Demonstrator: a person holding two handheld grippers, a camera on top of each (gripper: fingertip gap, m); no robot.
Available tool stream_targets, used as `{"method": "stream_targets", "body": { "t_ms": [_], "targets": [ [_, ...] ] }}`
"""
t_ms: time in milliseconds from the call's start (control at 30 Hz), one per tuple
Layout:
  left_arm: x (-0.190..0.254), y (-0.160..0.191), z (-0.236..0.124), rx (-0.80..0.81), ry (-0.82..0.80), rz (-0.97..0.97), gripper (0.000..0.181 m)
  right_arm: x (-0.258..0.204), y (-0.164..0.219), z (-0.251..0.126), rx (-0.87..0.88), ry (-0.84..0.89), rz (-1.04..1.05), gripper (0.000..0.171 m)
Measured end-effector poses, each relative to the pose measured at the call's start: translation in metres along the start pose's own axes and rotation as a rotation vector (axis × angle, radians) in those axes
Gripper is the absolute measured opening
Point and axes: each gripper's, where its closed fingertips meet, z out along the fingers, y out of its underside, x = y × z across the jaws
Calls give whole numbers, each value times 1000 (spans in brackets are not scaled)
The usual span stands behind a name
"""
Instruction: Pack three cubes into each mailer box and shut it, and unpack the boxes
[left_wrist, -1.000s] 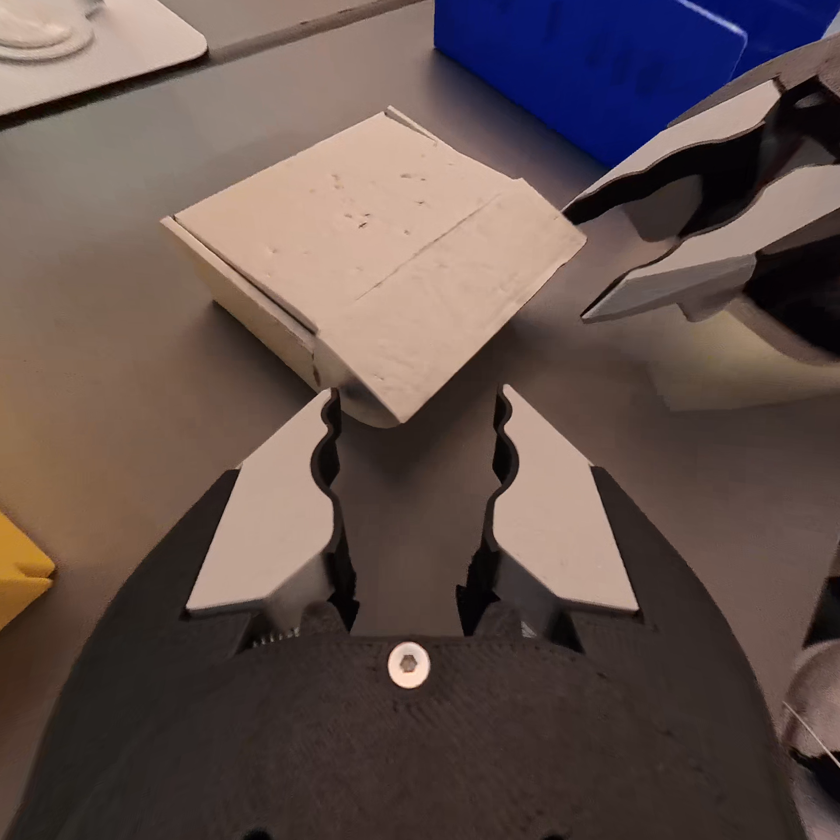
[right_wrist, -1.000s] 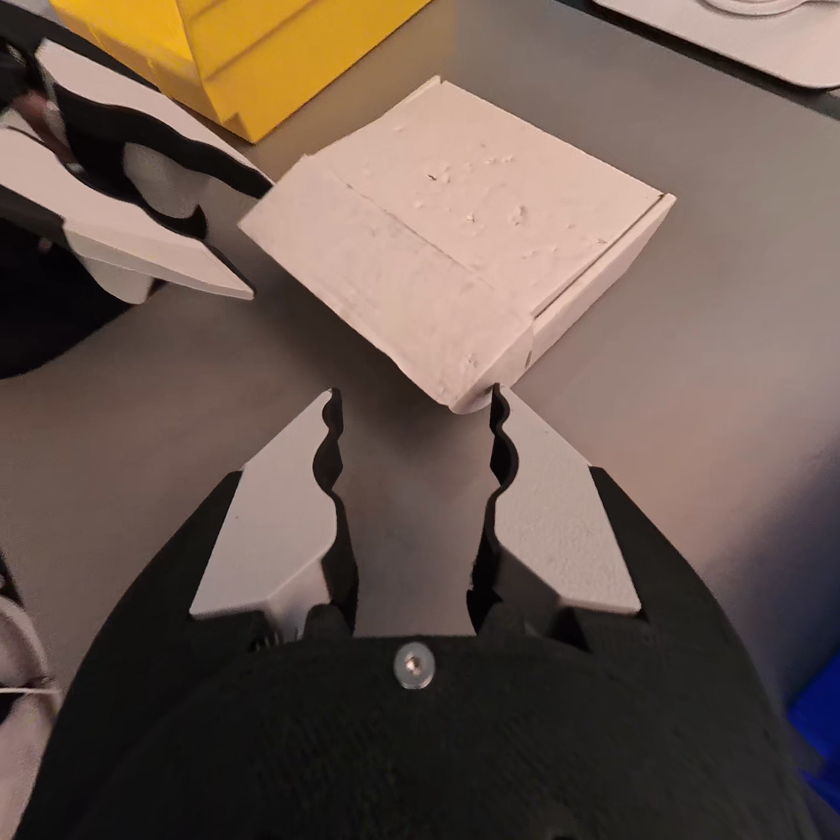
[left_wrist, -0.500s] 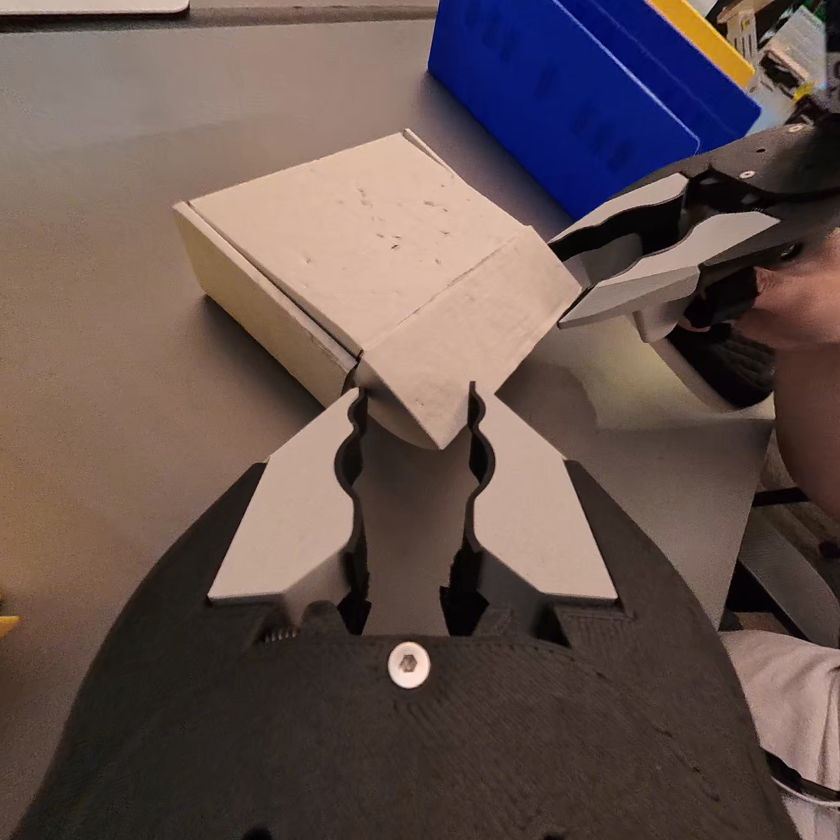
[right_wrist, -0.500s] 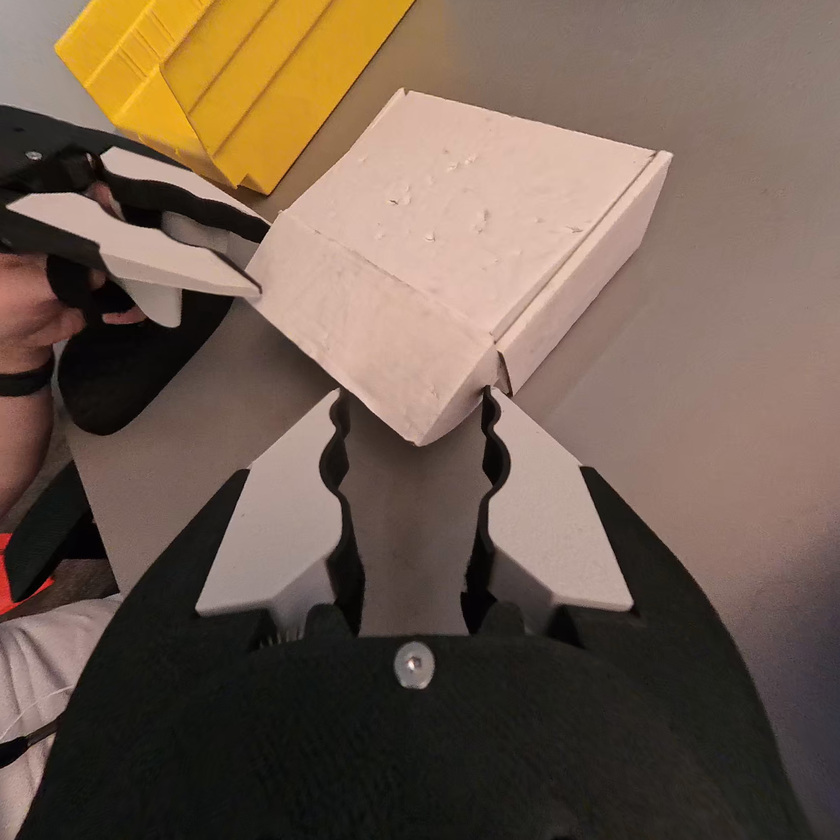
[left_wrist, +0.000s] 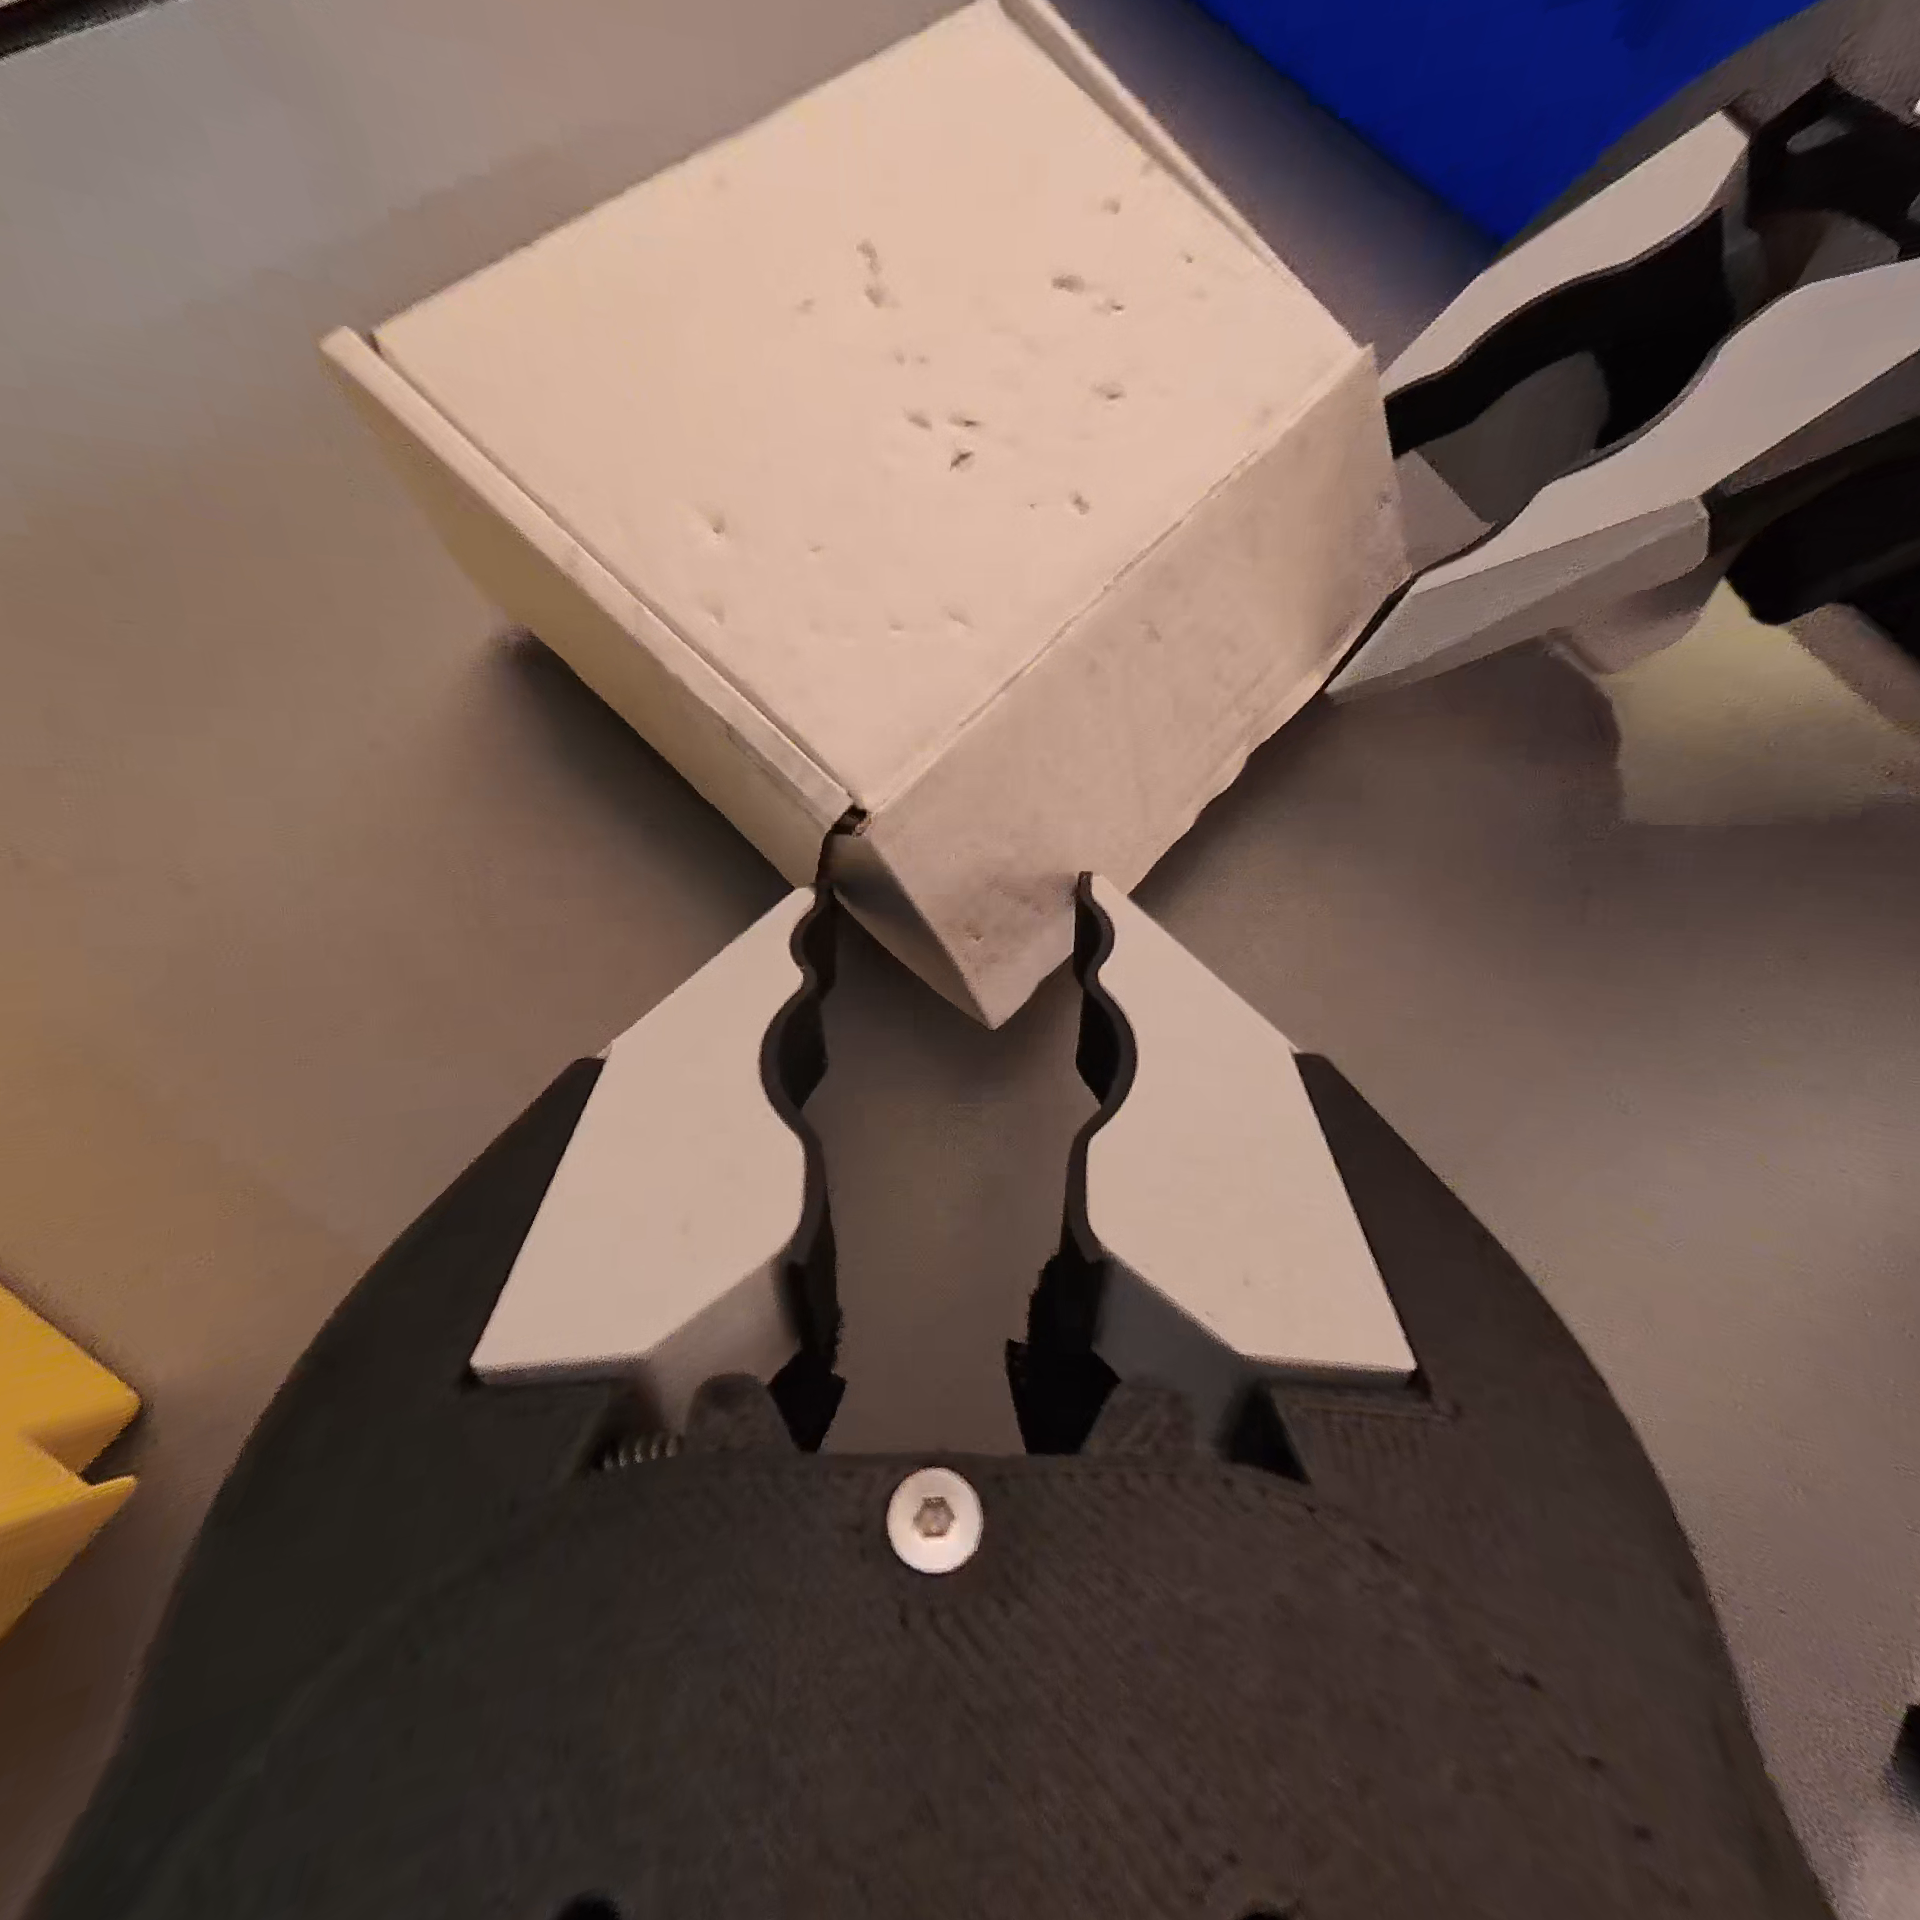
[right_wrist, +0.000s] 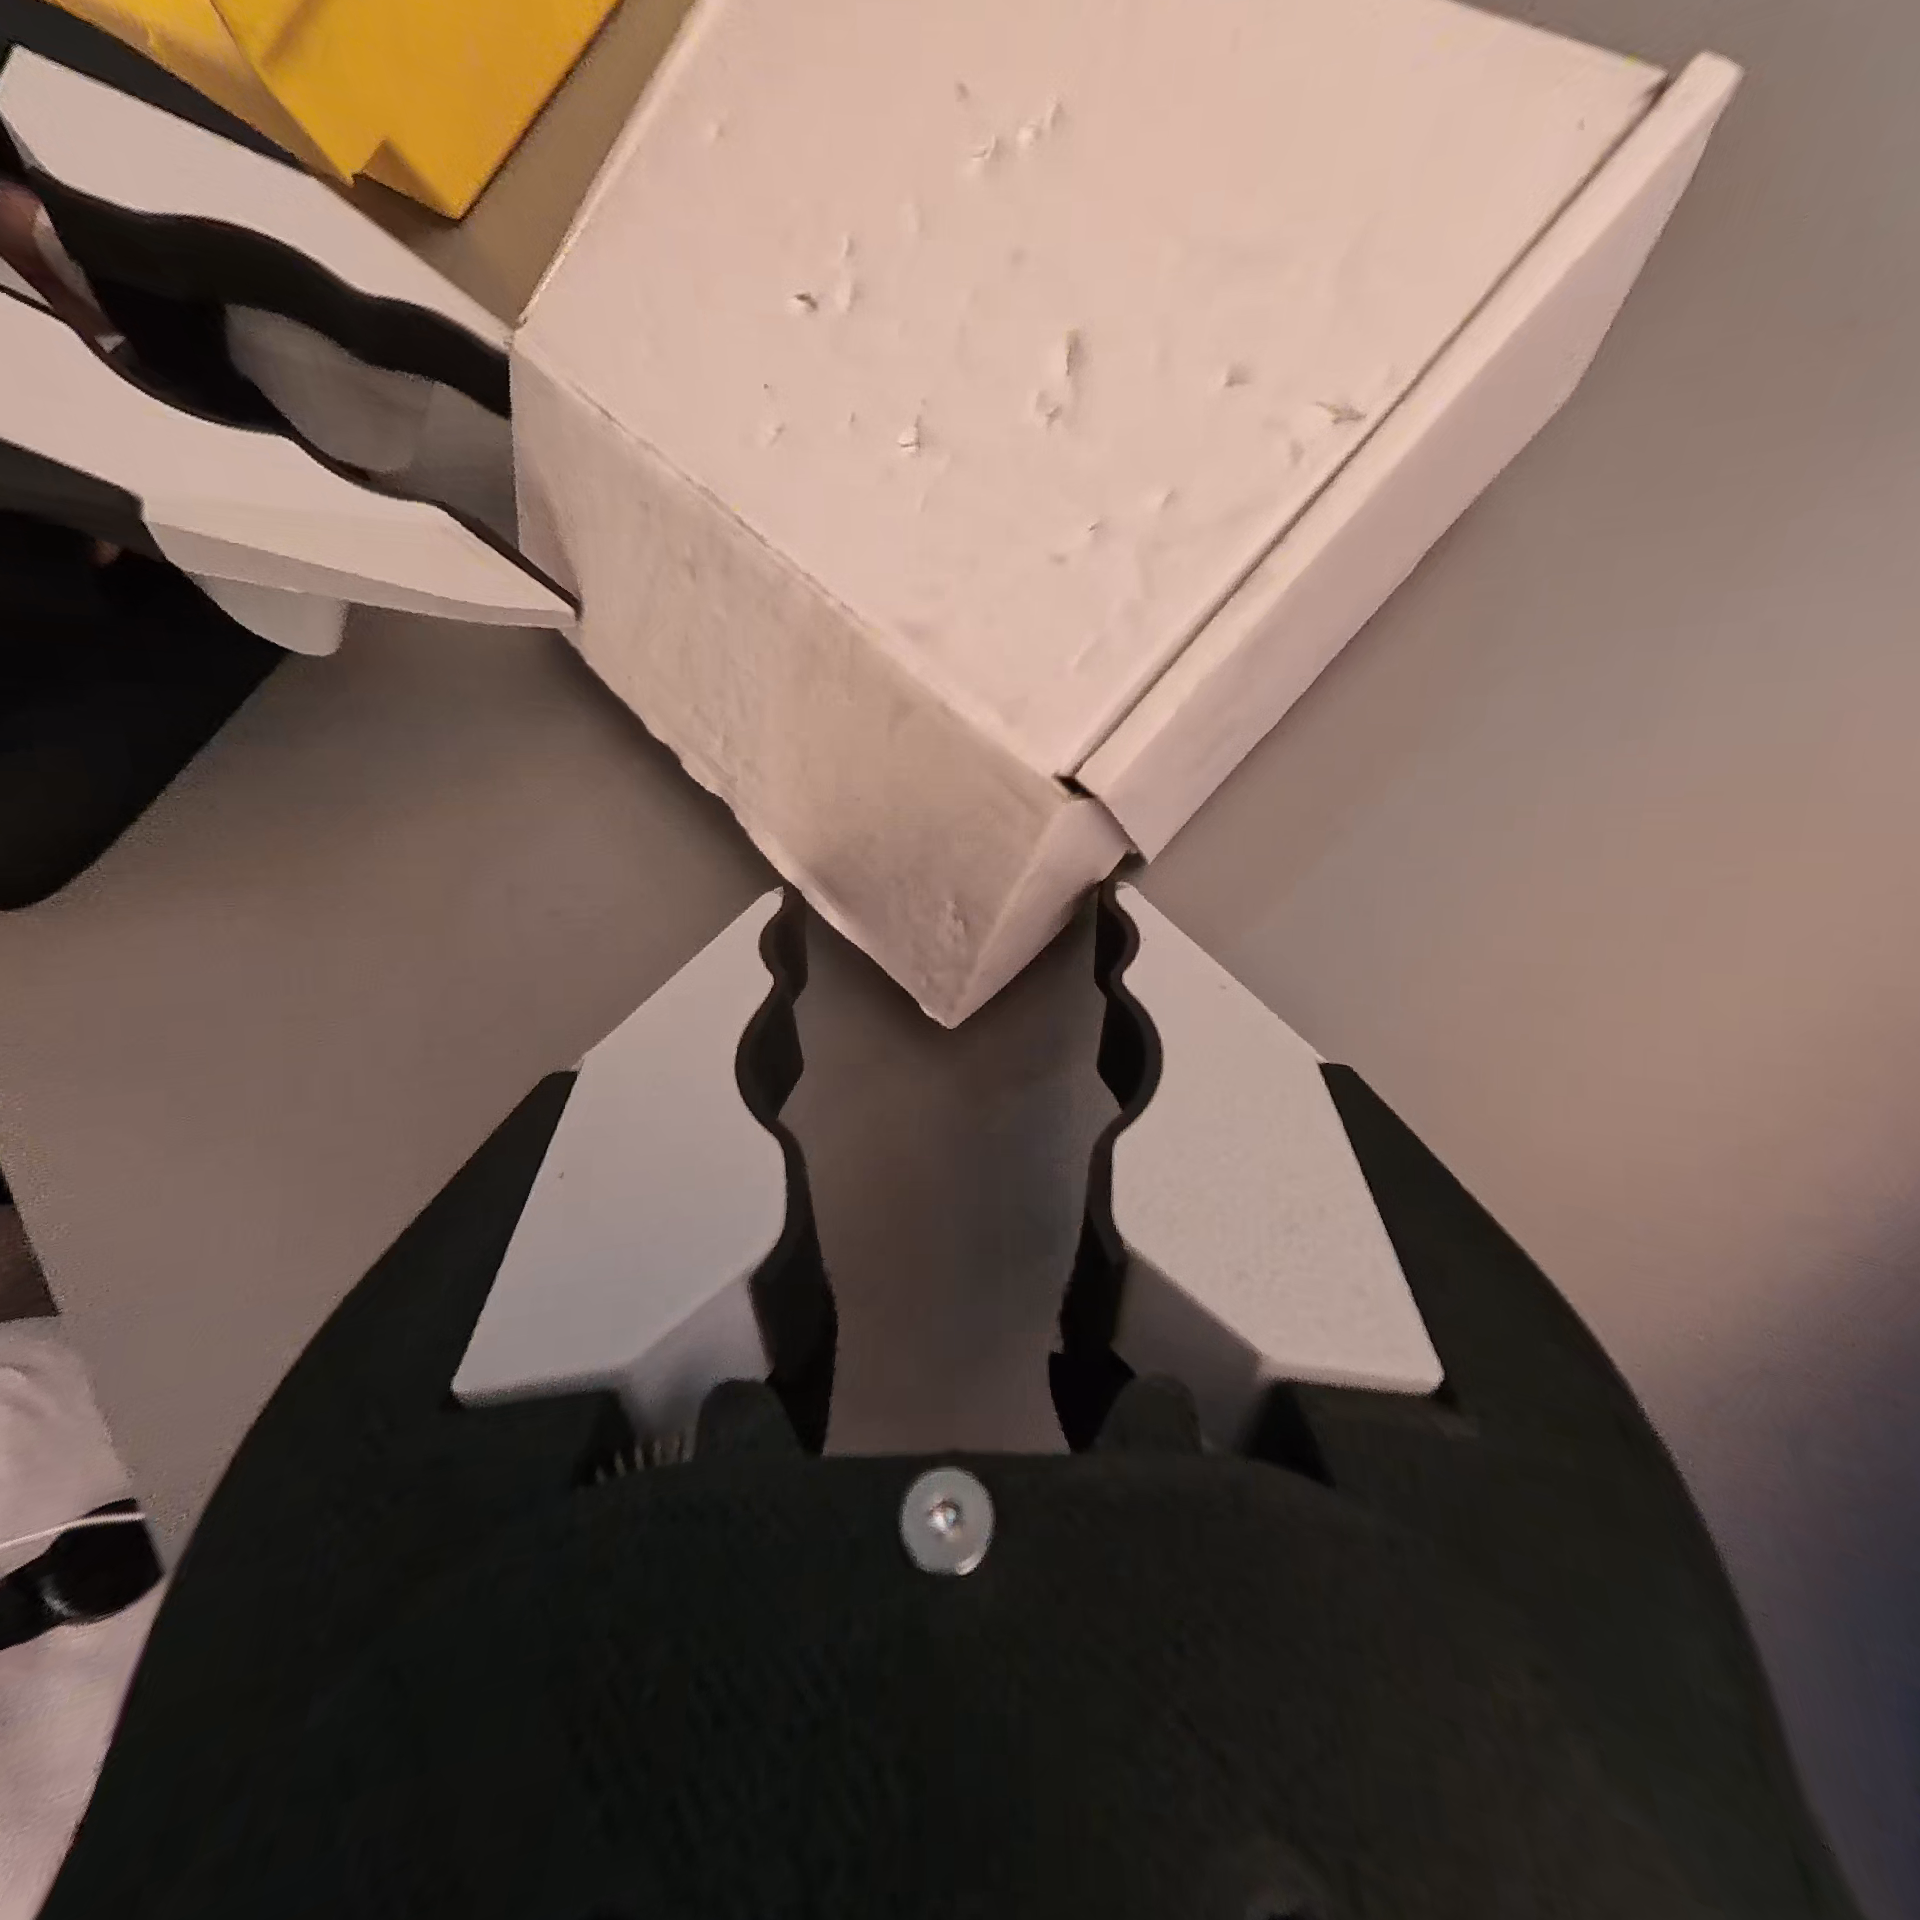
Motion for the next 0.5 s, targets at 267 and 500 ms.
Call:
{"method": "stream_targets", "body": {
  "t_ms": [267, 500],
  "targets": [
    [-14, -10, -8, 36, -107, 92, 59, 28, -15, -14, 13, 135, -135, 55],
    [-76, -19, -15, -33, -500, 133, 56, 11, -23, -16, -103, -5, -160, 34]
  ]
}}
